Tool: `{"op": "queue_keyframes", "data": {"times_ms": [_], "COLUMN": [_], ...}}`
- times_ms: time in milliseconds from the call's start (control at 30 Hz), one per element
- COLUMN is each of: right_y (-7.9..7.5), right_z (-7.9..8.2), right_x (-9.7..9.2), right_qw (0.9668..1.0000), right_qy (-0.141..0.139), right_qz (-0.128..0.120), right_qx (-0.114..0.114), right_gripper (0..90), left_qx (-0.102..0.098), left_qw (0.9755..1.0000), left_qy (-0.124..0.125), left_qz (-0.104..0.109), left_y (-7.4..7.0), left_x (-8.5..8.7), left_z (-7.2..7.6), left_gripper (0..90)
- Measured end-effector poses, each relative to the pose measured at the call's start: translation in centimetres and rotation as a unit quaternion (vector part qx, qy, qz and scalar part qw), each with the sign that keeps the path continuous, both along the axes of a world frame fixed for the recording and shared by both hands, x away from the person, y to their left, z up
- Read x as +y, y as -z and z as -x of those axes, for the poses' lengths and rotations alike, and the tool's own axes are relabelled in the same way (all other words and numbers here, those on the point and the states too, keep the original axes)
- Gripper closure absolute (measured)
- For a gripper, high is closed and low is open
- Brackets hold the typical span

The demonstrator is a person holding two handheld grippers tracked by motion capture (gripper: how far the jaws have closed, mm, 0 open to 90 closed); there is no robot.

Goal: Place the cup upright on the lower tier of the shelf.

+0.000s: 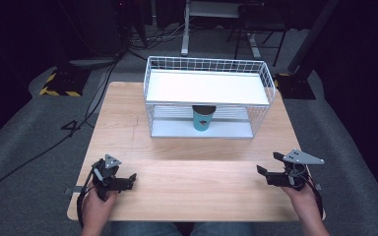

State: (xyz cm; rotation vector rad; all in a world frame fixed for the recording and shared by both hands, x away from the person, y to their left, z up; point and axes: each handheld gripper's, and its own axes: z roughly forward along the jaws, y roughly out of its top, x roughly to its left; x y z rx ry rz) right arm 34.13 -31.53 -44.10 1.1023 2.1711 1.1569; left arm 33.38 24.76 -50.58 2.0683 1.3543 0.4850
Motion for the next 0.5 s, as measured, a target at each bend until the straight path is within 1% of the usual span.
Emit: {"op": "queue_keyframes", "data": {"times_ms": [200,233,267,300,367,433,467,500], "right_y": [2.1,2.7,2.7,3.2,3.4,4.1,4.1,4.5], "right_z": [0.3,0.3,0.3,0.4,0.4,0.2,0.2,0.1], "right_x": [-1.6,-1.9,-1.9,-2.2,-2.3,-2.5,-2.5,-2.7], "right_qw": [0.9997,0.9995,0.9995,0.9993,0.9993,0.9987,0.9987,0.9983], "right_qy": [0.017,0.020,0.020,0.024,0.025,0.034,0.034,0.039], "right_qz": [0.007,0.005,0.005,0.006,0.008,0.015,0.015,0.017], "right_qx": [0.016,0.023,0.023,0.027,0.028,0.036,0.036,0.041], "right_gripper": [15.4,15.3,15.3,15.3,15.3,15.3,15.3,15.3], "left_qx": [-0.001,-0.001,-0.001,-0.001,0.000,0.000,0.001,0.001], "left_qw": [1.0000,1.0000,1.0000,1.0000,1.0000,1.0000,1.0000,1.0000], "left_qy": [0.002,0.002,0.002,0.002,0.002,0.003,0.003,0.003], "left_qz": [-0.001,-0.001,-0.001,-0.002,-0.002,-0.001,-0.001,-0.001], "left_y": [0.0,0.0,0.0,0.0,0.0,0.0,0.0,0.0], "left_x": [0.0,0.0,0.0,0.0,0.0,0.0,0.0,0.0], "left_z": [-0.1,-0.1,-0.1,-0.1,-0.1,-0.1,-0.1,-0.1], "left_gripper": [1.1,1.1,1.1,1.2,1.1,1.1,1.1,1.1]}}
